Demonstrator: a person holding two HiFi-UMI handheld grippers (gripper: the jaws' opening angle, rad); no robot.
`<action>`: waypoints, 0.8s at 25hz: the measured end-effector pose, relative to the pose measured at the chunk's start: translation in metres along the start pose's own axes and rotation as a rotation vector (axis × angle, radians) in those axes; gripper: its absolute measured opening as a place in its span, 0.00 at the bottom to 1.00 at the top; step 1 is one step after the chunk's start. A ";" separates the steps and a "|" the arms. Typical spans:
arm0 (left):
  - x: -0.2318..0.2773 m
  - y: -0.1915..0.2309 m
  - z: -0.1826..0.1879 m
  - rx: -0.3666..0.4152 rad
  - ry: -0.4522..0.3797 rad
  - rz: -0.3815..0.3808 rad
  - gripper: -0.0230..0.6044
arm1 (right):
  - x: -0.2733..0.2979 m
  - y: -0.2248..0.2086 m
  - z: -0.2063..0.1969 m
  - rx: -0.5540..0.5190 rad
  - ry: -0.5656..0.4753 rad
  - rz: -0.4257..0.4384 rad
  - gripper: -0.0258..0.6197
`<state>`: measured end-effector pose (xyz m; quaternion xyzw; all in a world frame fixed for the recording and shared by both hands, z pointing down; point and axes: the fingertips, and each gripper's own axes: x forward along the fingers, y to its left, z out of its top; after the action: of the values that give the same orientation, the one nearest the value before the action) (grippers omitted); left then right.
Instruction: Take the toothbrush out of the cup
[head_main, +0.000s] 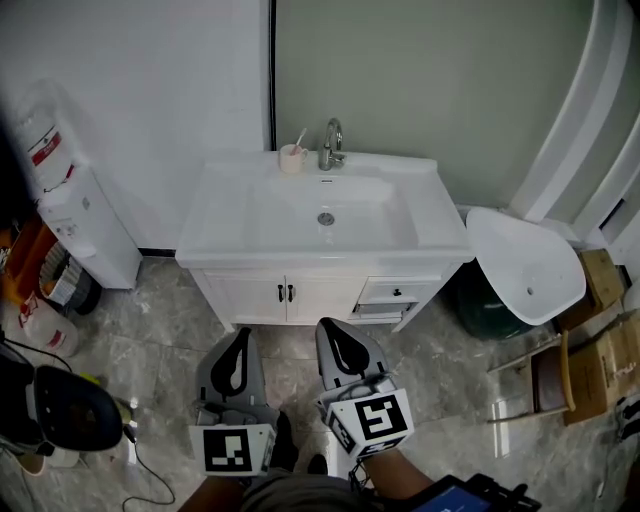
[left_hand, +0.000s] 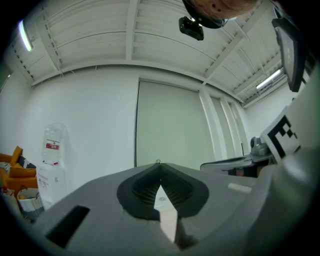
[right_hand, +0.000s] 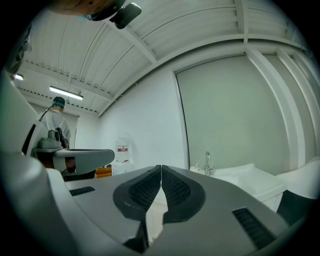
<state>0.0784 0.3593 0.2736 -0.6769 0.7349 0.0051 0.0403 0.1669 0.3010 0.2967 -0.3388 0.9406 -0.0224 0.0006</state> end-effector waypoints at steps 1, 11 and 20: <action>0.010 0.008 -0.001 -0.003 -0.002 -0.002 0.05 | 0.013 0.000 0.001 0.008 -0.007 0.002 0.06; 0.080 0.075 0.020 0.006 -0.080 -0.048 0.05 | 0.107 -0.001 0.033 -0.054 -0.026 -0.046 0.06; 0.116 0.096 0.017 -0.013 -0.111 -0.082 0.05 | 0.140 -0.013 0.054 -0.121 -0.094 -0.093 0.06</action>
<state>-0.0253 0.2529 0.2447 -0.7054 0.7031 0.0459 0.0769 0.0680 0.1999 0.2457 -0.3821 0.9225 0.0502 0.0233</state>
